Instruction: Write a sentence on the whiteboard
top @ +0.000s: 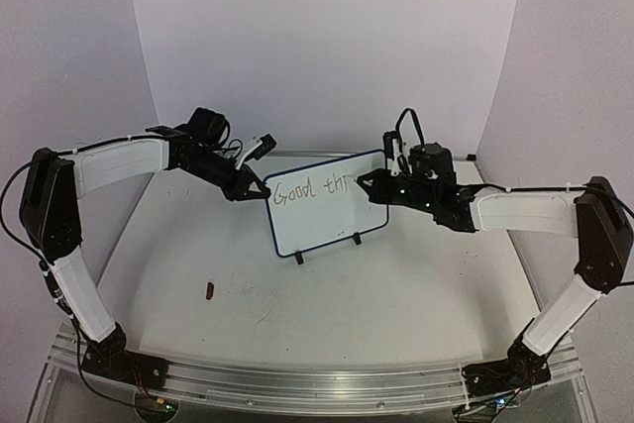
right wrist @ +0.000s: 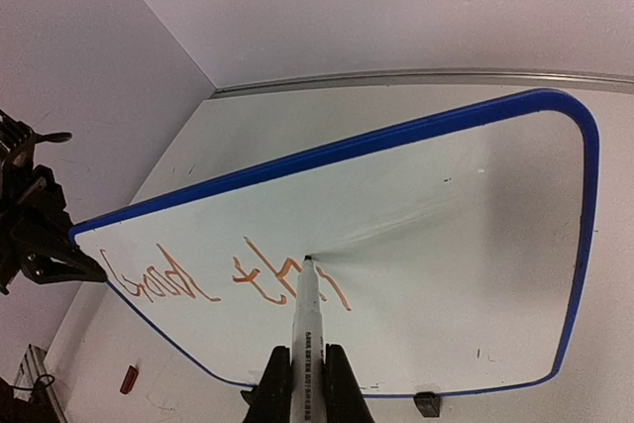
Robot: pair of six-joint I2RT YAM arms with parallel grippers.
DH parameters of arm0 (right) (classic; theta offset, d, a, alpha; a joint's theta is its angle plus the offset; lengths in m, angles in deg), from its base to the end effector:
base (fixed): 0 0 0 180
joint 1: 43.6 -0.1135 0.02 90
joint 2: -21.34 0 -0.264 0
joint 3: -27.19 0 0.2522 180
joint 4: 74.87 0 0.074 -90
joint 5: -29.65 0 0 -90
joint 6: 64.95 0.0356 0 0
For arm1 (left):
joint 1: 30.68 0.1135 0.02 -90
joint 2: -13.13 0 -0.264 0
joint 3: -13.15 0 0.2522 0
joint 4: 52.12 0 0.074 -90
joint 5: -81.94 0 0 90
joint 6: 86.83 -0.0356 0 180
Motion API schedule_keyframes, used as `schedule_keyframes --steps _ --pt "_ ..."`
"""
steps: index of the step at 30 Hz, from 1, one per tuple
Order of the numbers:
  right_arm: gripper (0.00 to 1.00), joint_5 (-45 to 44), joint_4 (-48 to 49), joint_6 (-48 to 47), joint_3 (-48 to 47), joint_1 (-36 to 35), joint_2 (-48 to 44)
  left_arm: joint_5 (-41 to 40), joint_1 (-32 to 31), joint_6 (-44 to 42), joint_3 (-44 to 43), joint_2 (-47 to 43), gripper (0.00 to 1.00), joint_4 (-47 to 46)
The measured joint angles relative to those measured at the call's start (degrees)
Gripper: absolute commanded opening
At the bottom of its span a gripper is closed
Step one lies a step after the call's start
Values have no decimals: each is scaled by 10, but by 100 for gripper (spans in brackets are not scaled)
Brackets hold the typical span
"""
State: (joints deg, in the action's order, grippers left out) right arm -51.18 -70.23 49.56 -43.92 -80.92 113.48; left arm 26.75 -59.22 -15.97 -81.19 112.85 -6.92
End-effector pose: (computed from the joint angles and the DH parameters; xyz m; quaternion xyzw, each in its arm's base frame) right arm 0.2908 0.2288 0.2560 -0.1366 0.7878 0.3617 0.4795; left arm 0.3252 -0.2000 0.2703 0.4554 0.7809 -0.3070 0.2977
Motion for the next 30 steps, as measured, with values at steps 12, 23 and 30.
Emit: schedule_keyframes --steps 12,23,30 --pt "0 -6 4 0 -3 0 7 0 0 0 0 0 0 0" --pt "0 -19 18 11 38 0 -31 0 0 -1 0 0 0 0" --pt "0 -32 22 16 54 0 -43 0 0 -1 0 0 0 0"
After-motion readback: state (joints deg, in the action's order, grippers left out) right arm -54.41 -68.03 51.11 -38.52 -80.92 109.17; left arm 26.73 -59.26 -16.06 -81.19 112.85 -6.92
